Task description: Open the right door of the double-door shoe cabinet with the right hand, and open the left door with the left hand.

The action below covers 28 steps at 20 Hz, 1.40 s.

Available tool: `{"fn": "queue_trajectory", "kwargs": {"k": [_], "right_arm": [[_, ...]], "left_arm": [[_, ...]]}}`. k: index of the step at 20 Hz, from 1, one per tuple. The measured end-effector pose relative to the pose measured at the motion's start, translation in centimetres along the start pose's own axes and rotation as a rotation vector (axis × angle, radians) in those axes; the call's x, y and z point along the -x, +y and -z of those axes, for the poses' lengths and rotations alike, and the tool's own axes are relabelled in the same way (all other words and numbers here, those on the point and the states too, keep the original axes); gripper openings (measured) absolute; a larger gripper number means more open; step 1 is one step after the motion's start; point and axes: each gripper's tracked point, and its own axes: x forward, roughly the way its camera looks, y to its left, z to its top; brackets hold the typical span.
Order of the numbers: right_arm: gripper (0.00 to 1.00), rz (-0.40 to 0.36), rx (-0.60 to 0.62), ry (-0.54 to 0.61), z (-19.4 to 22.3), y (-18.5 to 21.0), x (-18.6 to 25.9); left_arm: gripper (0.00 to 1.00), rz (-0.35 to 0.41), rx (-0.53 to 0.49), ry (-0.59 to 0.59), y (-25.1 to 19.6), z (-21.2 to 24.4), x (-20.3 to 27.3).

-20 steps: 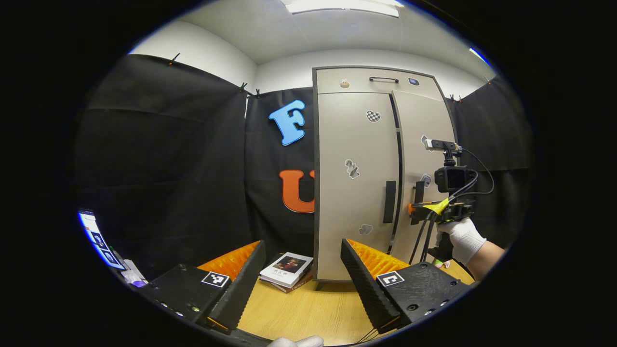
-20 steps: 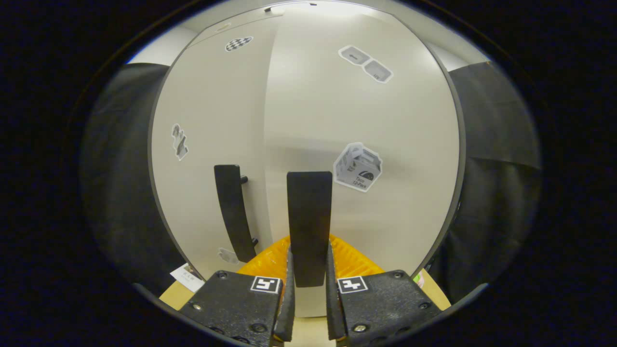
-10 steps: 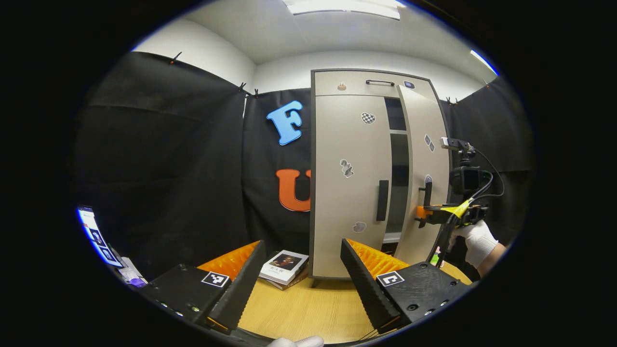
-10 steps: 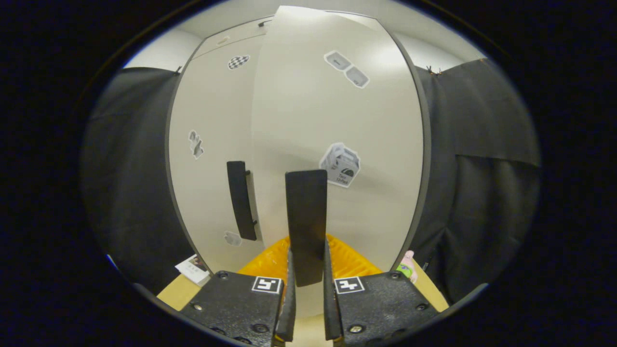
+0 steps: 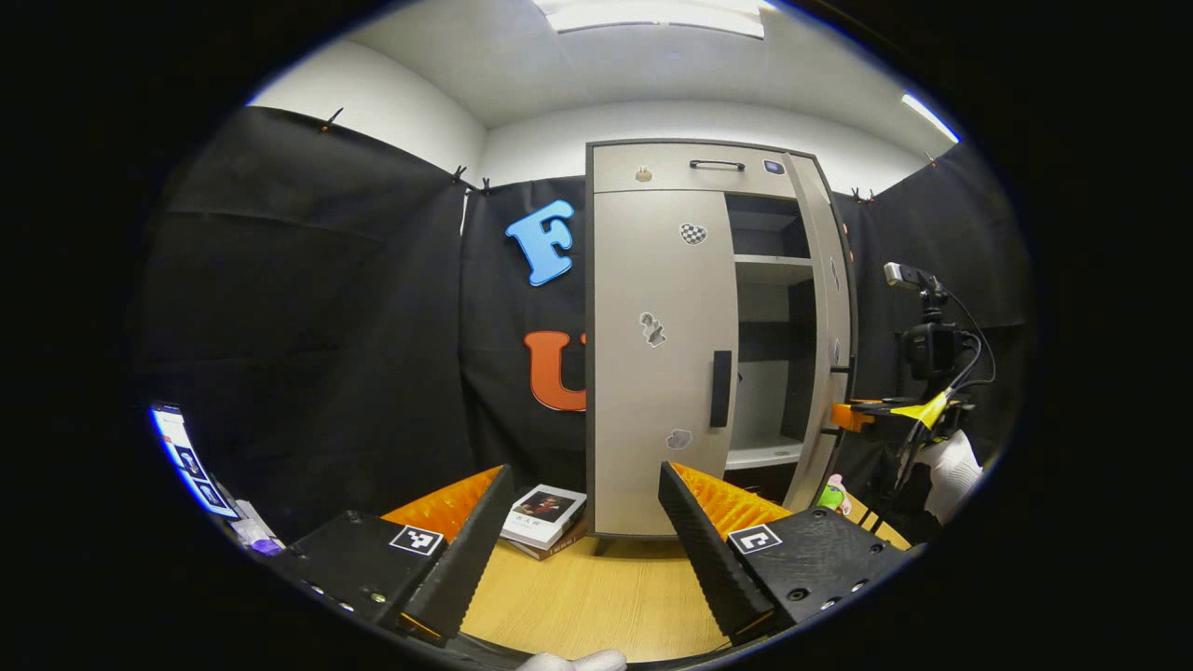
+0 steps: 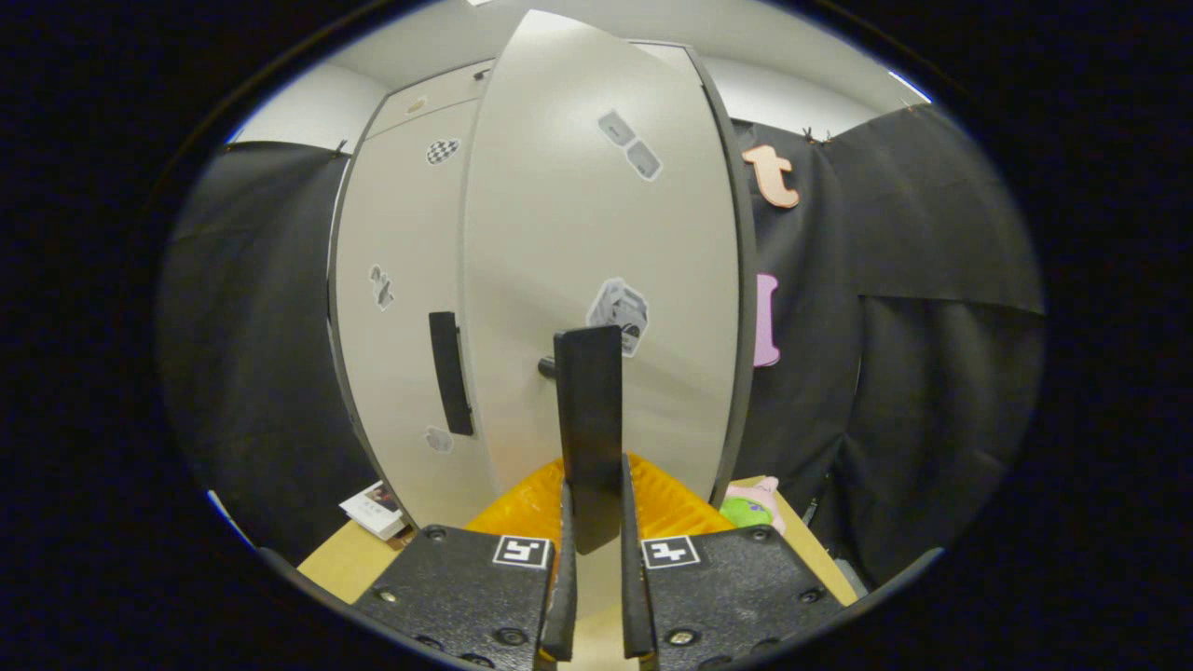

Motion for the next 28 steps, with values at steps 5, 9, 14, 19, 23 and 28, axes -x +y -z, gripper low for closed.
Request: {"fn": "queue_trajectory", "kwargs": {"k": [5,9,14,19,23,28], "right_arm": [[0.17,0.037,0.017,0.008,0.8,-3.6,3.6],[0.13,-0.007,0.090,0.009,0.7,-3.9,3.6],[0.10,-0.002,0.079,0.009,0.6,-5.7,3.9],[0.06,0.053,0.078,0.009,0.6,-9.6,4.3],[0.04,0.079,0.029,0.005,0.3,-14.0,4.0],[0.04,-0.001,0.012,0.016,0.3,-14.8,3.7]], "left_arm": [[0.95,0.061,-0.005,-0.010,-3.2,-0.3,-0.1],[0.95,0.112,-0.004,-0.003,-6.0,-0.3,-0.6],[0.95,0.134,-0.011,-0.016,-7.8,-0.8,-1.2],[0.95,0.166,-0.006,-0.014,-10.0,-0.9,-1.9],[0.95,0.199,-0.002,-0.016,-12.2,-0.9,-2.6],[0.95,0.224,-0.018,-0.011,-14.4,-0.9,-2.8]]}}
